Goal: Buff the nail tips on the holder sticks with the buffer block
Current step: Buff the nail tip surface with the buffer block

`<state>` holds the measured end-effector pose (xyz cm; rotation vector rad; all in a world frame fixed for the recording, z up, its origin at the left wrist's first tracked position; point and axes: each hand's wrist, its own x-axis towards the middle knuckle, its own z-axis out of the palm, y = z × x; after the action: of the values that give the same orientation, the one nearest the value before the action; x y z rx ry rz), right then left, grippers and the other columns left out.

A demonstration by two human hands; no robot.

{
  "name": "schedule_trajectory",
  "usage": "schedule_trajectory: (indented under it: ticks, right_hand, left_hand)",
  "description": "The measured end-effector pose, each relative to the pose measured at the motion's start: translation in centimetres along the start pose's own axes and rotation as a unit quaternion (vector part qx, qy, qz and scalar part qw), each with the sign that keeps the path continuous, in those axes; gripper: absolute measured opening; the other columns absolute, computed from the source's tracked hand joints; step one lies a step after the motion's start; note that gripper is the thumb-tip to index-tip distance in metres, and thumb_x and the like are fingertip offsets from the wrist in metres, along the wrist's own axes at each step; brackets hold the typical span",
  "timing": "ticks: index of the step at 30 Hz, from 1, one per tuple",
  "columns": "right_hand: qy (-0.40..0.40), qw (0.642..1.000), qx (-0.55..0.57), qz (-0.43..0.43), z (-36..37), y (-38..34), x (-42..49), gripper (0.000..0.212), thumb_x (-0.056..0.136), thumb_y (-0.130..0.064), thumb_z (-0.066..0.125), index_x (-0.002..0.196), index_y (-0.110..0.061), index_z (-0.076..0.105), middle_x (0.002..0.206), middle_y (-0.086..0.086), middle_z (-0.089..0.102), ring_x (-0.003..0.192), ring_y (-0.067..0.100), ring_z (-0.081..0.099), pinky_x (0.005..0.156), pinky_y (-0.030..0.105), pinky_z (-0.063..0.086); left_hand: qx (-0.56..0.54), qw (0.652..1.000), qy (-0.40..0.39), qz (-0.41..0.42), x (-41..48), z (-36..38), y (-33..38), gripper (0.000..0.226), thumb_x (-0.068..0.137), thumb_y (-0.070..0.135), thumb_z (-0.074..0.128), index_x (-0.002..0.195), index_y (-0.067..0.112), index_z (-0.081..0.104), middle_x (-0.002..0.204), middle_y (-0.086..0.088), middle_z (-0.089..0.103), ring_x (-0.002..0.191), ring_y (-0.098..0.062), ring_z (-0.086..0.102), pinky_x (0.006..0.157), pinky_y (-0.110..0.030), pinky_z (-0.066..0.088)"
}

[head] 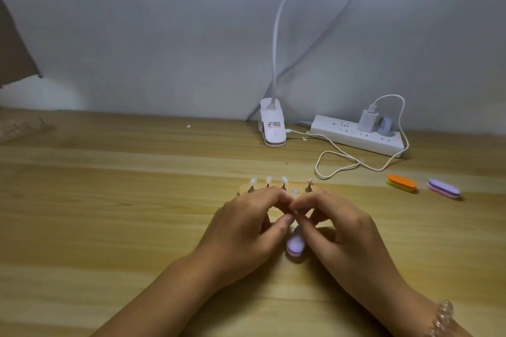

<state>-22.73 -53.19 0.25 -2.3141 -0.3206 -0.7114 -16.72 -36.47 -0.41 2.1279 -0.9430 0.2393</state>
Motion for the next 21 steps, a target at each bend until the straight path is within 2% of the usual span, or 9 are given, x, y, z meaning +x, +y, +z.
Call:
schedule_trajectory:
  ticks: [2,5,8,9,10,12,13,17,21]
  right_hand:
    - [-0.011,0.999,0.004,0.035,0.0,-0.2,0.0,0.029,0.082,-0.012,0.073,0.103,-0.027,0.06,0.085,-0.017,0.063,0.075,0.009,0.062,0.066,0.034,0.054]
    - [-0.044,0.995,-0.067,0.06,-0.1,-0.4,-0.2,0.032,0.075,-0.043,0.06,0.101,-0.03,0.047,0.077,-0.017,0.049,0.071,0.0,0.051,0.067,0.027,0.042]
    - [-0.099,0.981,-0.159,0.051,-0.2,-0.9,-0.5,0.035,0.072,-0.058,0.049,0.091,-0.03,0.039,0.072,-0.017,0.042,0.068,0.002,0.039,0.071,0.03,0.032]
    - [-0.115,0.975,-0.184,0.049,-0.2,-1.1,-0.7,0.036,0.071,-0.059,0.048,0.088,-0.03,0.037,0.071,-0.016,0.042,0.068,0.006,0.037,0.071,0.031,0.032]
    - [-0.124,0.97,-0.202,0.049,-0.1,-1.2,-0.7,0.035,0.072,-0.059,0.047,0.087,-0.03,0.036,0.07,-0.015,0.042,0.068,0.009,0.035,0.071,0.031,0.031]
    - [-0.128,0.968,-0.21,0.057,-0.2,-1.1,-0.8,0.031,0.076,-0.058,0.043,0.085,-0.031,0.033,0.07,-0.015,0.042,0.067,0.01,0.035,0.07,0.031,0.029]
    - [-0.128,0.968,-0.207,0.062,-0.2,-1.0,-0.7,0.029,0.077,-0.058,0.041,0.085,-0.031,0.033,0.07,-0.014,0.043,0.067,0.01,0.037,0.07,0.031,0.029]
    - [-0.117,0.968,-0.212,0.066,-0.3,-0.8,-0.4,0.02,0.083,-0.047,0.046,0.081,-0.03,0.037,0.074,-0.01,0.046,0.071,0.014,0.044,0.071,0.033,0.031]
    - [-0.031,0.986,-0.103,0.129,-0.5,0.1,-0.2,0.016,0.083,-0.033,0.06,0.079,-0.025,0.046,0.071,-0.009,0.054,0.066,0.014,0.05,0.061,0.03,0.037]
  left_hand:
    - [-0.023,1.0,0.005,-0.008,0.2,0.1,-0.4,0.02,0.089,0.029,0.06,0.108,0.03,0.067,0.098,0.019,0.067,0.059,-0.004,0.053,0.061,-0.024,0.04]
    - [-0.037,0.999,0.009,-0.02,0.3,0.1,-0.7,0.015,0.092,0.022,0.064,0.103,0.027,0.072,0.097,0.014,0.066,0.06,0.004,0.052,0.064,-0.018,0.039]
    - [-0.037,0.999,0.007,-0.032,0.3,-0.1,-0.7,0.012,0.093,0.014,0.066,0.097,0.025,0.071,0.094,0.014,0.062,0.065,0.015,0.051,0.089,-0.008,0.038]
    - [-0.031,0.999,0.007,-0.037,0.3,-0.1,-0.8,0.011,0.093,0.014,0.066,0.096,0.025,0.071,0.093,0.015,0.063,0.065,0.015,0.051,0.093,-0.006,0.035]
    - [-0.029,0.999,0.007,-0.043,0.3,-0.1,-0.8,0.011,0.094,0.015,0.065,0.096,0.025,0.07,0.091,0.018,0.064,0.066,0.015,0.051,0.089,-0.006,0.036]
    - [-0.037,0.998,0.003,-0.057,0.3,-0.1,-0.9,0.012,0.094,0.016,0.064,0.095,0.028,0.068,0.08,0.029,0.063,0.065,0.012,0.054,0.067,-0.007,0.036]
    - [-0.043,0.997,-0.002,-0.064,0.3,-0.1,-0.9,0.012,0.095,0.017,0.063,0.095,0.029,0.067,0.076,0.033,0.061,0.063,0.009,0.056,0.062,-0.01,0.036]
    - [-0.044,0.997,-0.01,-0.066,0.2,-0.2,-0.9,0.012,0.096,0.019,0.061,0.095,0.031,0.065,0.076,0.033,0.06,0.06,-0.001,0.059,0.06,-0.017,0.037]
    - [-0.042,0.997,-0.013,-0.063,0.2,-0.1,-1.0,0.015,0.095,0.018,0.062,0.094,0.033,0.066,0.081,0.027,0.062,0.062,0.004,0.056,0.061,-0.012,0.034]
